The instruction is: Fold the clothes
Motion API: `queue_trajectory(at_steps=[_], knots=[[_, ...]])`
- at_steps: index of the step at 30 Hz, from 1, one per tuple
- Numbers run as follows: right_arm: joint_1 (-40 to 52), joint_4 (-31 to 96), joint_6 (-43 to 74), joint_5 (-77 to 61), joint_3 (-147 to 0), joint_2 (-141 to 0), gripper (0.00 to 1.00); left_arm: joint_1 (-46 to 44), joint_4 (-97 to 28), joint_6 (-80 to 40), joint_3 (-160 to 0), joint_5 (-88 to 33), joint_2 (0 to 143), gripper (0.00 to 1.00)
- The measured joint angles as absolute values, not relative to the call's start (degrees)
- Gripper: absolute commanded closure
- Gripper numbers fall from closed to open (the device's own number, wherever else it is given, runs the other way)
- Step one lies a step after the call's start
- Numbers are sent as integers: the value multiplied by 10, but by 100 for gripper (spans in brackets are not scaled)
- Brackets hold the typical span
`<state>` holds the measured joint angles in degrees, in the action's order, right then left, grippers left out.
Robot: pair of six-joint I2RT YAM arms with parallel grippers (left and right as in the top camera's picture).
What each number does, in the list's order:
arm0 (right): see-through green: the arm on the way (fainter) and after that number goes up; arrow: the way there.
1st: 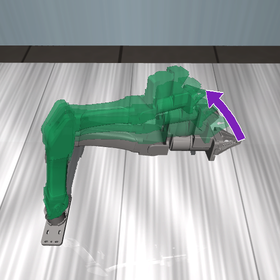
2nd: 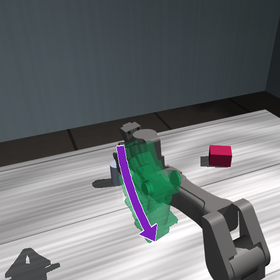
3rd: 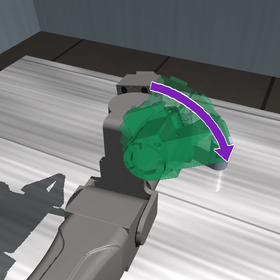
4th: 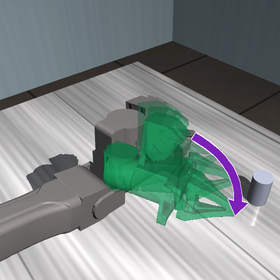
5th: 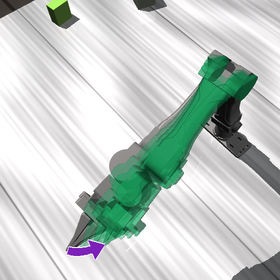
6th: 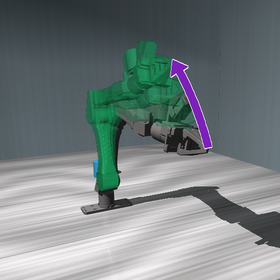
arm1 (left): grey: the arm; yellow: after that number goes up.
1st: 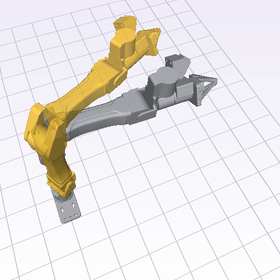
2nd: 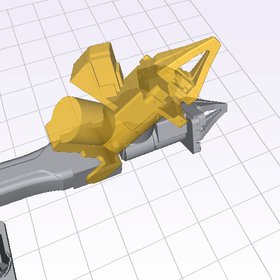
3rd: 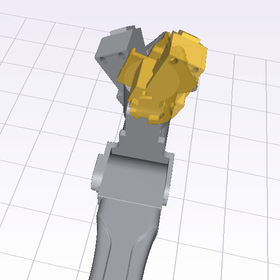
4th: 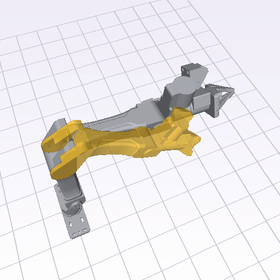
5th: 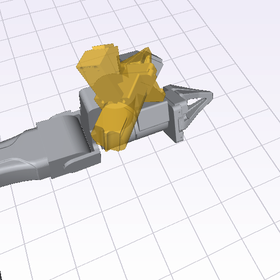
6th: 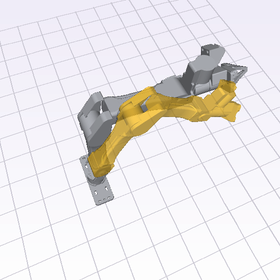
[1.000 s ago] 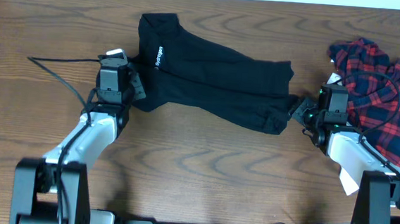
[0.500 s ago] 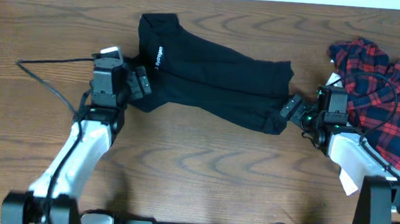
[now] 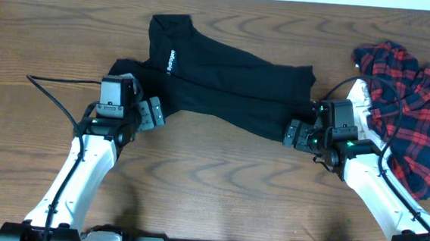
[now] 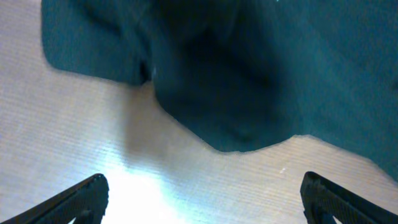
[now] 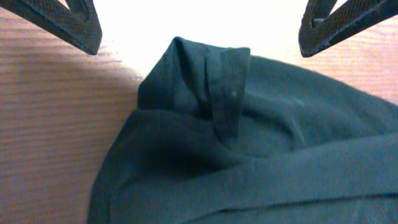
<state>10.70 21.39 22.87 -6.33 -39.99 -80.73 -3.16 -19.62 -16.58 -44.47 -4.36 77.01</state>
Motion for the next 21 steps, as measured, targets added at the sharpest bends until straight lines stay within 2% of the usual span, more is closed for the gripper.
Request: queue_trajectory(at_steps=[21], knots=[[107, 268, 219, -50, -400, -807, 1, -32, -32, -165, -445, -60, 942, 4]])
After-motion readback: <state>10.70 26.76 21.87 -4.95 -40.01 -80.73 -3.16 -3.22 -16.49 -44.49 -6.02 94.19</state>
